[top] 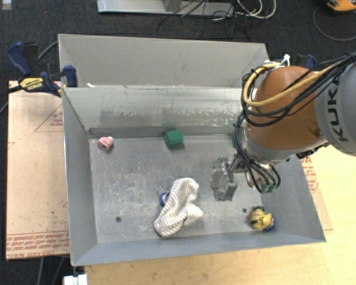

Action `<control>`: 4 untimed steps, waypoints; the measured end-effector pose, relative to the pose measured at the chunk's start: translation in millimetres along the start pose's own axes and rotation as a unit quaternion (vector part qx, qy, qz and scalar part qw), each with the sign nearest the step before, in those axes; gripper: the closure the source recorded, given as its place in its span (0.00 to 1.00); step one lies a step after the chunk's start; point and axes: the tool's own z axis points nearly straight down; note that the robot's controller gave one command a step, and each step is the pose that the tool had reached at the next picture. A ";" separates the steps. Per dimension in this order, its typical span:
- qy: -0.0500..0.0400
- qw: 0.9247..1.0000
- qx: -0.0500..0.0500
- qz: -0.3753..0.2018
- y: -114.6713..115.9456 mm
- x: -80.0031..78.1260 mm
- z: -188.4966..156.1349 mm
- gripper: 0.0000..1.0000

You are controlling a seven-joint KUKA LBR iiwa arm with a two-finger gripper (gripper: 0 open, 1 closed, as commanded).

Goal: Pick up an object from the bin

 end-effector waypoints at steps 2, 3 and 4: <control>0.000 1.000 0.000 0.000 -0.1 0.0 0.0 0.00; -0.002 0.998 0.000 -0.061 27.2 10.3 82.1 0.00; 0.001 0.987 0.000 -0.160 -0.6 -0.6 135.1 0.00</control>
Offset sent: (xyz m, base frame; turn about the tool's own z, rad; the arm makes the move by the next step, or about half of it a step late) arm 0.0000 0.0000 0.0000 0.0000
